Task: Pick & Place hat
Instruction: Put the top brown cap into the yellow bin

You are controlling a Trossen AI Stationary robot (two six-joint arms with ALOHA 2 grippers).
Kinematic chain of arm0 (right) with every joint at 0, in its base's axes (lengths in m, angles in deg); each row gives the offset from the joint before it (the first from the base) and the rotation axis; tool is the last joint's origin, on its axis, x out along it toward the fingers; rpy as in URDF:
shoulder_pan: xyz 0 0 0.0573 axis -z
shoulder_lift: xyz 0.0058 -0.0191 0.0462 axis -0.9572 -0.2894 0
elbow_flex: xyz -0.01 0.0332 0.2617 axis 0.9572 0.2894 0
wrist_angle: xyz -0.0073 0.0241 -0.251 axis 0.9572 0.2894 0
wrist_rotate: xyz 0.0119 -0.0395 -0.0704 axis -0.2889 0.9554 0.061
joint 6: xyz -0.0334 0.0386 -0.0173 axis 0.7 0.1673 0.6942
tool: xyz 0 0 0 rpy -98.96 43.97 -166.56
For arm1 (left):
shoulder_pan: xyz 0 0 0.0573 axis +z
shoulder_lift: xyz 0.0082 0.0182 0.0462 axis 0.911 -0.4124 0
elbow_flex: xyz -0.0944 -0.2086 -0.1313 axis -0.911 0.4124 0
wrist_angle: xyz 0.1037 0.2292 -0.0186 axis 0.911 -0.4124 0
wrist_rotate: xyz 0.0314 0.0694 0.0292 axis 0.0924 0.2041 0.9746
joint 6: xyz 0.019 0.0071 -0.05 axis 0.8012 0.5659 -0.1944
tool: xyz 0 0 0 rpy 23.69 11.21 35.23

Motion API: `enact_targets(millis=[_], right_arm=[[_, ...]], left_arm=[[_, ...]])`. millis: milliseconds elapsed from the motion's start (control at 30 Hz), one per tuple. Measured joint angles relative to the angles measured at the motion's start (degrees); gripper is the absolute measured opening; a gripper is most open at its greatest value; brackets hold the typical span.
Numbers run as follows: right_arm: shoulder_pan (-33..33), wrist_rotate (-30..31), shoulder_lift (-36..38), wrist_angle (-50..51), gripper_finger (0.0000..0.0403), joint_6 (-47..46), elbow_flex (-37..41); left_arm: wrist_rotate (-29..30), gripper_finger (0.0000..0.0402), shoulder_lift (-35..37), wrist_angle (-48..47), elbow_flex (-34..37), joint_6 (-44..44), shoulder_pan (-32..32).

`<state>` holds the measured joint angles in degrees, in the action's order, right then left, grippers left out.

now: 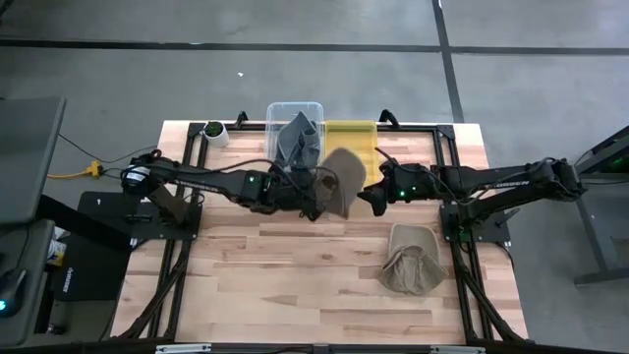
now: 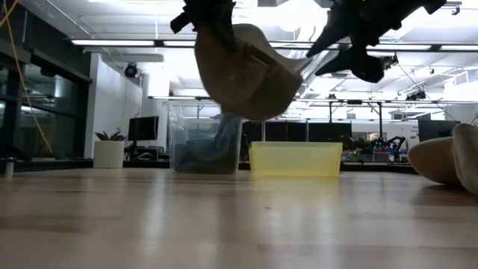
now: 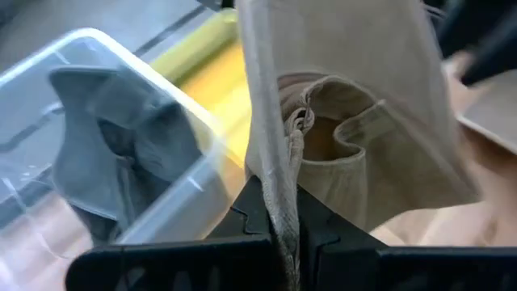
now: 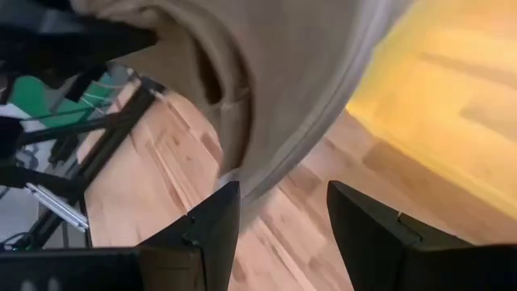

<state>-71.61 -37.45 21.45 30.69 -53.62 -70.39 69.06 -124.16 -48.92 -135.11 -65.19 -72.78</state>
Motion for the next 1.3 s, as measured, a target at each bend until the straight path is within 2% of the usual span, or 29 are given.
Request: enact_targets(millis=[167,433,767,1000,1133,1300], right_arm=[[0.0,0.6,0.0,-4.7,0.0181,2.2,0.0],[0.1,7.6,0.0,-5.6,0.0181,6.2,0.0],[0.3,9.3,0.0,-5.5,0.0187,12.8,0.0],[3.7,4.9,0.0,-5.3,0.0235,14.5,0.0],[5.6,4.4,0.0,-5.3,0.0264,15.1,0.0],[8.8,1.6,0.0,-7.3,0.0277,15.0,0.0]], left_arm=[[-0.5,0.0,0.0,1.8,-2.1,2.3,2.8],[-2.7,0.0,0.0,8.1,-3.3,6.3,5.3],[-2.5,0.0,0.0,8.2,-3.3,6.7,6.0],[-2.8,0.0,0.0,8.2,-3.3,7.6,7.9],[-2.7,0.0,0.0,7.8,-3.3,7.9,9.4],[-3.6,0.0,0.0,9.2,-3.2,8.6,11.7]])
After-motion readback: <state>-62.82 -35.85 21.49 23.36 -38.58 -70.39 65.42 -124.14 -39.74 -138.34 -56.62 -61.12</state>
